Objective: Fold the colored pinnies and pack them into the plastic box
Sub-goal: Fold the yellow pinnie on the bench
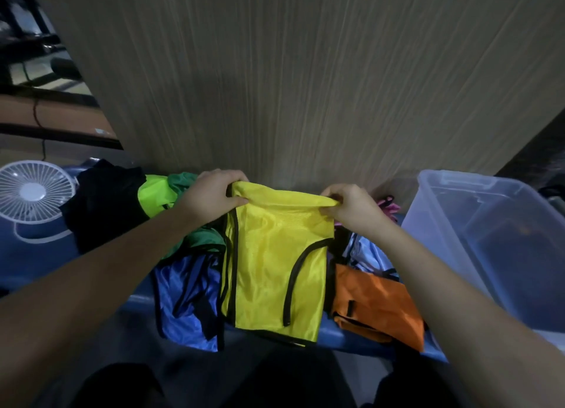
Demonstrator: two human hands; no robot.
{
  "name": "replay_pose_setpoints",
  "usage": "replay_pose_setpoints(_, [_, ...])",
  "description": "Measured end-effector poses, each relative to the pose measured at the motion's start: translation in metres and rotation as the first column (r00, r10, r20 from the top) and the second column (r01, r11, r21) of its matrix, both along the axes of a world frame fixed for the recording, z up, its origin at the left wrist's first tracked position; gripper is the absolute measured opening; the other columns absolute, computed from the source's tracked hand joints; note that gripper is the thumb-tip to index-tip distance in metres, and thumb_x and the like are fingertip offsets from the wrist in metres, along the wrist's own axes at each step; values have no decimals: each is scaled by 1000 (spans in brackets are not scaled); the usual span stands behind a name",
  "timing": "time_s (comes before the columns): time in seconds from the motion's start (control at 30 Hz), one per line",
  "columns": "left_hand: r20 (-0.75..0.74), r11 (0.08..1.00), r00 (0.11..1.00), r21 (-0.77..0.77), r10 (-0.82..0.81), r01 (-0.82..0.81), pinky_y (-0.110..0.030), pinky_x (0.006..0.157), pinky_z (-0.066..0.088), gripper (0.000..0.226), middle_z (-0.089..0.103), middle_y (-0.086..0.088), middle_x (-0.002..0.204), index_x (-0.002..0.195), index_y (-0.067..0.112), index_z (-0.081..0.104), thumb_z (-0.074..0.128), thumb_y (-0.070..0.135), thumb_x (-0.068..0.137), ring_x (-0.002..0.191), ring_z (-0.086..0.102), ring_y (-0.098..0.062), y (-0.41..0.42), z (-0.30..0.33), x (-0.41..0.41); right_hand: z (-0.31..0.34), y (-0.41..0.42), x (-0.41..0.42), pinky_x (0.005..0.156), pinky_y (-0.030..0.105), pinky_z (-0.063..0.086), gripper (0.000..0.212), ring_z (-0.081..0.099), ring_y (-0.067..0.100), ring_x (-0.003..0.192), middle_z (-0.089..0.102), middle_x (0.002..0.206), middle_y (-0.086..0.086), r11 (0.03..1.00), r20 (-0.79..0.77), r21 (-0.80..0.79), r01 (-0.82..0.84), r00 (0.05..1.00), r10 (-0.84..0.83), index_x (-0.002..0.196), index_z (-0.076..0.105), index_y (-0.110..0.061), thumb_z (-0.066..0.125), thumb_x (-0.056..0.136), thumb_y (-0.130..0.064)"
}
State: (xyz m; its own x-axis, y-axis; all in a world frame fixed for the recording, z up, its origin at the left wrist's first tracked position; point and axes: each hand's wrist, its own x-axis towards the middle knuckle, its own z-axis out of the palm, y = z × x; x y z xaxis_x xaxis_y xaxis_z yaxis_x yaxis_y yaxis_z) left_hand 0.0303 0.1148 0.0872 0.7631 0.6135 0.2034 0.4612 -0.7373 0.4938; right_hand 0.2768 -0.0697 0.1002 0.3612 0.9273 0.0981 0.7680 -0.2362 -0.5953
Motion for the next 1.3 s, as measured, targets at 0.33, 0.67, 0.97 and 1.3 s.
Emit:
replay_pose_setpoints(0.33, [108, 927, 982, 360, -155, 107, -28, 82, 29, 23, 61, 5, 108, 105, 21, 67, 63, 25, 82, 103, 54, -18, -62, -47, -64, -26, -62, -46, 69, 16, 37, 24, 57, 13, 83, 64, 92, -1, 979, 186, 129, -159, 973, 134, 90, 70, -13, 72, 73, 3])
replay_pose_setpoints(0.67, [-35, 857, 943, 409, -330, 315, -34, 91, 40, 31, 56, 4, 106, 100, 23, 64, 71, 14, 72, 102, 55, -19, -125, -92, -112, -75, -134, -93, 87, 26, 45, 30, 53, 22, 109, 54, 113, 2, 959, 306, -53, -278, 910, 280, 106, 63, -15, 69, 77, -6])
replay_pose_setpoints(0.97, [178, 995, 983, 92, -56, 40, -33, 77, 47, 20, 62, 12, 95, 105, 25, 61, 61, 39, 90, 87, 58, -8, -114, -61, -99, -55, -116, -90, 74, 37, 50, 14, 64, 21, 84, 68, 89, -4, 994, 131, 108, 2, 991, -16, 107, 64, -19, 66, 93, -22])
replay_pose_setpoints(1.3, [369, 995, 929, -98, 23, 14, -28, 80, 50, 13, 67, 12, 95, 101, 30, 62, 70, 26, 92, 91, 64, -4, -91, 35, -64, 24, -80, -67, 72, 39, 47, 4, 60, 19, 79, 64, 83, 0, 941, -96, 320, 110, 992, -83, 96, 61, -20, 63, 94, -22])
